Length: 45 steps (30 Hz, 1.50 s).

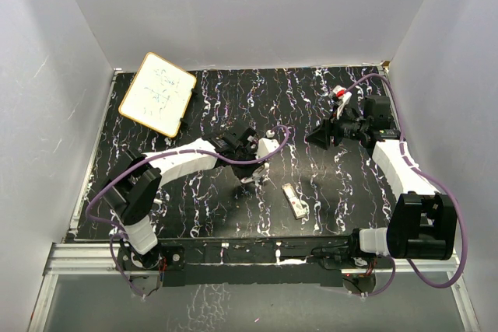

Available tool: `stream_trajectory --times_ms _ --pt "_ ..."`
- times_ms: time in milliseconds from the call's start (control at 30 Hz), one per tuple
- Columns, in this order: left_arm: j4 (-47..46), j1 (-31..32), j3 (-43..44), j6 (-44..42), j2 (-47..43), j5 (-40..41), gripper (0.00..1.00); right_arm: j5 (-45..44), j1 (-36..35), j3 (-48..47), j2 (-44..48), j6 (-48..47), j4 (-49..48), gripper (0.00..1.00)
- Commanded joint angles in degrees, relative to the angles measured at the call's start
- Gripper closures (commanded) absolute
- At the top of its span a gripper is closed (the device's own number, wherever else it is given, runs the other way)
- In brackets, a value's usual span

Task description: Load the staples into the stapler

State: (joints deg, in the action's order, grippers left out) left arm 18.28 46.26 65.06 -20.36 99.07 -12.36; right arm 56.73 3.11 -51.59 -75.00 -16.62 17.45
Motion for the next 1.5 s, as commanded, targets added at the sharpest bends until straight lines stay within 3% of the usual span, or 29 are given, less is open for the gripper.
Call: stream_trajectory --times_ms 0,1467 --pt "1.49 0.32 2.17 0.11 0.12 0.75 1.00 1.35 0.39 -0.05 0.21 -0.79 -1.50 0.46" --pt "3.33 1.73 3.41 -2.69 2.73 2.94 1.00 2.15 0.82 0.05 -0.41 -0.87 -1.12 0.44"
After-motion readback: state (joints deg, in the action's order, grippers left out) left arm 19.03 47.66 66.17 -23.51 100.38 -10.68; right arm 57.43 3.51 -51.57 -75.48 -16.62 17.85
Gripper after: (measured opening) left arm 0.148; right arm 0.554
